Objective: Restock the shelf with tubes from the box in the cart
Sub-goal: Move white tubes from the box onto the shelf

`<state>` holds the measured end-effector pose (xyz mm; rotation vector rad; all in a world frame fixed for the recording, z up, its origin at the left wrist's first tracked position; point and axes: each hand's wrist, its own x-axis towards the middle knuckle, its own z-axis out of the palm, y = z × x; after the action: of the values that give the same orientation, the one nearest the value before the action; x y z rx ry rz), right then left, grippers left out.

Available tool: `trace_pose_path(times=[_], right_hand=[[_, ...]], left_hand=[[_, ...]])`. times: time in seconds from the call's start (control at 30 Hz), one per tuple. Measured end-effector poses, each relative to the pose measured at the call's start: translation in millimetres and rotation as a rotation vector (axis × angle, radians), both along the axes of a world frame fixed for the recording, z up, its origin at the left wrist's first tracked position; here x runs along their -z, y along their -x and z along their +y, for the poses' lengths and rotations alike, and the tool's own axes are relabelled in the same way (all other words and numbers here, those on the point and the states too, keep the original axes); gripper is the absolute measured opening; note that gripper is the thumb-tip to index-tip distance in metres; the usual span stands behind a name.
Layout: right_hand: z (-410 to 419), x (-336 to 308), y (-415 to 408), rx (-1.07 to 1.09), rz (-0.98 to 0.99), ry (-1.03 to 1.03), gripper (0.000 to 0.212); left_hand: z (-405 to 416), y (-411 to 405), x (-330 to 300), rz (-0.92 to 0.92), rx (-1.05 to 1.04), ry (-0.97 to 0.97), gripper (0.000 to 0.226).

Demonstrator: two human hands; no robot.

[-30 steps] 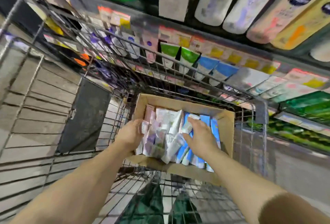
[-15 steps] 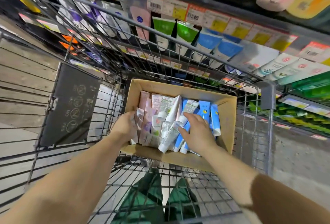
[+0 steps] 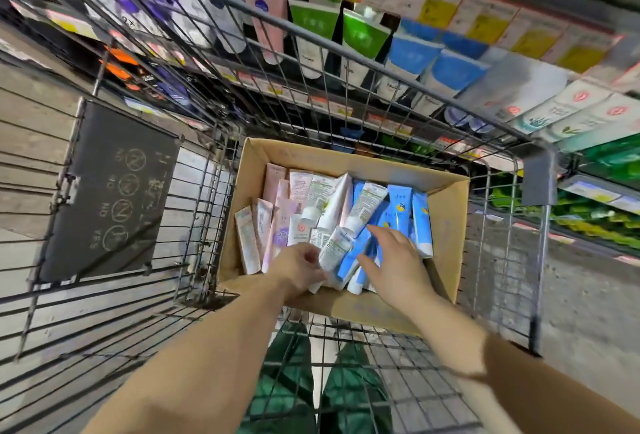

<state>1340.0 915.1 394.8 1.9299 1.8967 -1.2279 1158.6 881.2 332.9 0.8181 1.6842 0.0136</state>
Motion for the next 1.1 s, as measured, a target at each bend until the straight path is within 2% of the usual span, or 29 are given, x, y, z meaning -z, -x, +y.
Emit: trace_pose_path(times=[0.07,0.13,0.2,0.3,0.47,0.57,0.7,0.77,0.87,1.0,1.1], right_hand=[[-6,9,-4,-0.016,-0.029,0.015,0.055],[-13,14,-7,-0.012,-0.042,0.039,0.054],[-19,14,-8,0.006,-0.043,0.062,0.054],[-22,11,-3,0.065,-0.010,0.086,0.051],[-5,6,13,0.377,0.249,0.259,0.046],[5,4,11,0.500,0.320,0.263,0.032],[7,14,-7,0.558,0.320,0.263,0.014],[7,20,-17,0.604,0.342,0.260,0.011],[4,24,-28,0.677,0.371,0.281,0.017],[2,35,-41,0.697,0.352,0.280,0.013],[1,38,-45,0.720,0.362,0.277,0.013]], left_hand=[[0,-10,6,0.094,0.079,-0.043,0.043],[0,-12,6,0.103,0.076,-0.045,0.038],[-2,-10,3,0.053,-0.003,-0.034,0.031],[-3,-7,-4,-0.012,-0.105,-0.100,0.032],[5,-22,-29,-0.265,-0.298,-0.236,0.031],[10,-33,-34,-0.415,-0.236,-0.257,0.025],[16,-36,-26,-0.444,-0.216,-0.206,0.009],[19,-34,-18,-0.346,-0.318,-0.218,0.010],[27,-30,1,0.010,-0.359,-0.251,0.010],[40,-35,29,0.312,-0.044,-0.241,0.024],[43,-43,33,0.452,0.012,-0.193,0.038]])
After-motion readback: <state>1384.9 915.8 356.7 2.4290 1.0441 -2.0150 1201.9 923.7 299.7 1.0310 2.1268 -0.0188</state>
